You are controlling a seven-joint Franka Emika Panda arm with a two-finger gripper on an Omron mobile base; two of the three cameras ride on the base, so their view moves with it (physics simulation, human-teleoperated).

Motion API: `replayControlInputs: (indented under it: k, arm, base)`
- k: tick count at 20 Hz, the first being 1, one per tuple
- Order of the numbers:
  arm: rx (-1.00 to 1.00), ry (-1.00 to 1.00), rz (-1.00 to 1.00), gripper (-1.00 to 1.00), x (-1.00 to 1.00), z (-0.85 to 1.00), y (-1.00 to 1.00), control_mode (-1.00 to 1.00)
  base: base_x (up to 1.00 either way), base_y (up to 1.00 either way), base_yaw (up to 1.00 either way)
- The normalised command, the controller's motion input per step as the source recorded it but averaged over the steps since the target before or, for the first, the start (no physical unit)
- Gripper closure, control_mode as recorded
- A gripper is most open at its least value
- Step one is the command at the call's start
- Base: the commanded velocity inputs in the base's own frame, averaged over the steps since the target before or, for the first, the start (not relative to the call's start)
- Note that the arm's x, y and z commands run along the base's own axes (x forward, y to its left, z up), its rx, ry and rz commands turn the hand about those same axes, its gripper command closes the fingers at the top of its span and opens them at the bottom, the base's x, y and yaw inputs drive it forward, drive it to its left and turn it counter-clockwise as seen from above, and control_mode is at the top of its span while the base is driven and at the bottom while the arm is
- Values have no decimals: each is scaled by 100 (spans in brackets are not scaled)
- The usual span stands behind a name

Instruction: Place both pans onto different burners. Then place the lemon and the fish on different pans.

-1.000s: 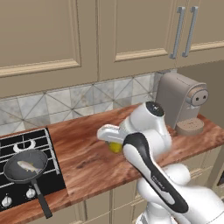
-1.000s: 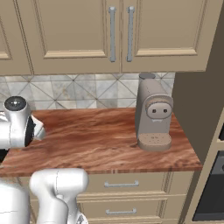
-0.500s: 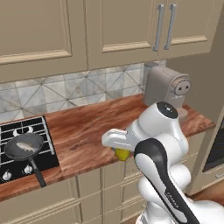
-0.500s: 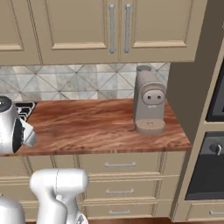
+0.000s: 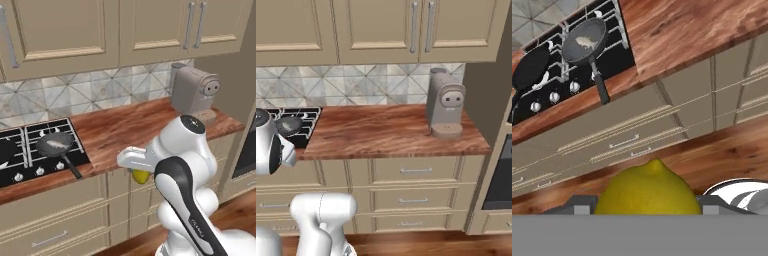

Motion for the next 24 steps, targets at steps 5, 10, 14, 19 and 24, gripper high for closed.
replayControlInputs:
  k: [5, 10, 14, 19, 24]
  arm:
    - [0, 0, 0, 100, 0, 0, 0, 100]
    - [0, 0, 0, 100, 0, 0, 0, 100]
    - [0, 0, 0, 100, 0, 0, 0, 100]
    - [0, 0, 0, 100, 0, 0, 0, 100]
    - [0, 0, 0, 100, 0, 0, 0, 100]
  base:
    - [-11, 100, 0]
    - [13, 73, 6]
    - [69, 8, 14]
    - [61, 3, 16]
    - [26, 37, 11]
